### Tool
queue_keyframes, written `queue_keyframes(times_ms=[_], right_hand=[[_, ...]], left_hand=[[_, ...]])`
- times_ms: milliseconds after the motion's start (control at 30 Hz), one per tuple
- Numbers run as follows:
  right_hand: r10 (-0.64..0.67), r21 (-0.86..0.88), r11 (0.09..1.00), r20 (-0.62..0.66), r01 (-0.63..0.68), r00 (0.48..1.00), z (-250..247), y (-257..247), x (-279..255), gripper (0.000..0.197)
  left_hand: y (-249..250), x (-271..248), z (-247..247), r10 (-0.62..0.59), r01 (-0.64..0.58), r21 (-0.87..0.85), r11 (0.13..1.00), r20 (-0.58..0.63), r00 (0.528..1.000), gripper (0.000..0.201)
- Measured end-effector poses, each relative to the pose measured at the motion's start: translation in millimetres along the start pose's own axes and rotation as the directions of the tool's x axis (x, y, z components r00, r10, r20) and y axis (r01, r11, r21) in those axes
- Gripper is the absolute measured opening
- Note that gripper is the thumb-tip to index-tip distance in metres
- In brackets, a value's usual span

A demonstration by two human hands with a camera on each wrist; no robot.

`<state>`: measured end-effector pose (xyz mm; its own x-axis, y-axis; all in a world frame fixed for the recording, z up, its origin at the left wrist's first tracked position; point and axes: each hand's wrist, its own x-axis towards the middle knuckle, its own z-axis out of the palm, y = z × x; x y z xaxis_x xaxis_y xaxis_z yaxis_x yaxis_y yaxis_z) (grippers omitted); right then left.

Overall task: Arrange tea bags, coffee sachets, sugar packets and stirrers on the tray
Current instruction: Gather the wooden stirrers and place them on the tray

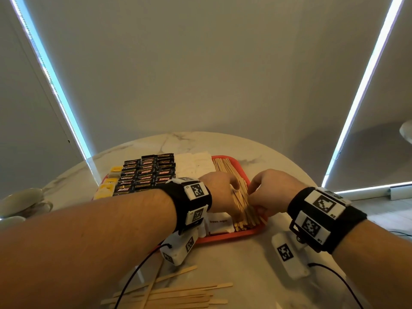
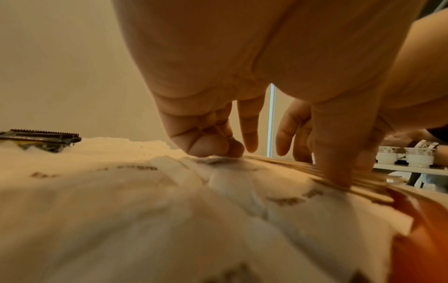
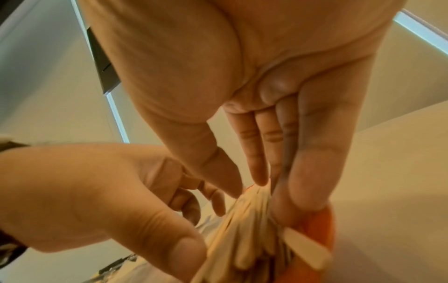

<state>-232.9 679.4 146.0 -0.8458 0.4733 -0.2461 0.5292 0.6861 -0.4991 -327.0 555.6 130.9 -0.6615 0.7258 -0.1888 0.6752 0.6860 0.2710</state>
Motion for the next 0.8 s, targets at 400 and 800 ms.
queue_keyframes(times_ms=[400,800], right_hand=[[0.001,0.065,0.998,0.075,-0.005,0.997,-2.8,7.4,-5.5,0.018],[-0.138,-0.333,0.922,0.196,0.198,0.971,-3.4,8.7,-15.0,0.084]], left_hand=[[0.5,2.0,4.9,-0.011,0.011,-0.004,1.0,-0.035,0.999,0.068],[2.6,-1.8,-3.9,-0.026,0.026,-0.043,0.999,0.004,1.0,0.07]])
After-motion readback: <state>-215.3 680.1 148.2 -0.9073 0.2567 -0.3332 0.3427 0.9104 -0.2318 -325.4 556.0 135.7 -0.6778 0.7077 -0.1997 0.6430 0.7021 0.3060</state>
